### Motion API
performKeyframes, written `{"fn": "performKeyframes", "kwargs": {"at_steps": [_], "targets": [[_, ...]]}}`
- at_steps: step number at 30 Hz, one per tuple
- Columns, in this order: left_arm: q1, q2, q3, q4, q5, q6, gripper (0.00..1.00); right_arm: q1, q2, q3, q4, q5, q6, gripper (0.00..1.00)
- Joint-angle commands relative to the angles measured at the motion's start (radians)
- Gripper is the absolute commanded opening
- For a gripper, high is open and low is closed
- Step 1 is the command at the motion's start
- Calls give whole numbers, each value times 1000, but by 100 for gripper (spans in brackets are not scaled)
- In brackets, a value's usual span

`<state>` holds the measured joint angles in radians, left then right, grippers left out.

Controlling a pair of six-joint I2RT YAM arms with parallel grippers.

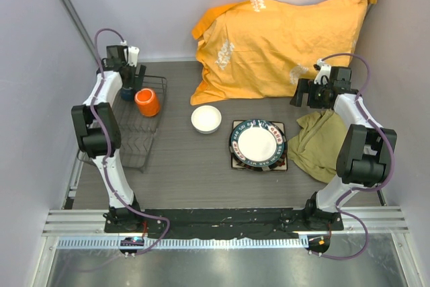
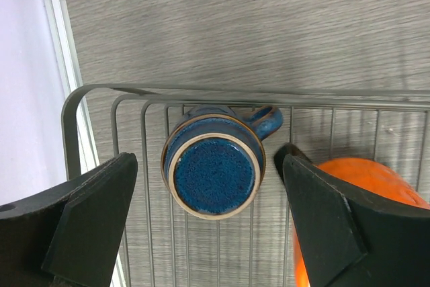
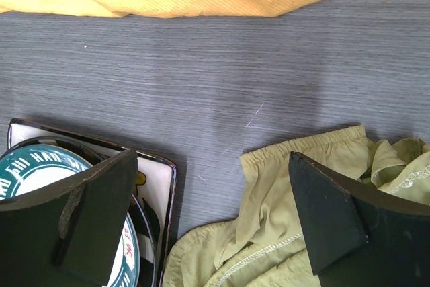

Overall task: Unload the mixed dishes from the dish rack
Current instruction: Pick up the cup from the dish rack.

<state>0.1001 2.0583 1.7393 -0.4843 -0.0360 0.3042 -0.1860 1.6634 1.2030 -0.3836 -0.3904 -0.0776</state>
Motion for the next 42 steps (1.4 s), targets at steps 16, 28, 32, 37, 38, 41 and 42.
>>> {"fn": "performKeyframes", "kwargs": {"at_steps": [16,28,32,37,38,41,42], "targets": [[-4,85,101,-25,-41,30,93,3,13,46,5,8,-19,100],[-4,102,127,-46,-25,32,75,3,19,47,5,7,-19,100],[-5,103,120,-47,-24,32,75,6,22,47,3,7,-19,99],[-3,100,108,-42,-24,32,75,5,24,49,5,7,-19,100],[-3,100,105,-43,-24,33,74,5,24,49,5,7,-19,100],[-5,97,97,-37,-24,35,73,6,24,49,2,5,-17,99],[-5,99,95,-37,-24,36,72,6,24,50,2,5,-19,100]]}}
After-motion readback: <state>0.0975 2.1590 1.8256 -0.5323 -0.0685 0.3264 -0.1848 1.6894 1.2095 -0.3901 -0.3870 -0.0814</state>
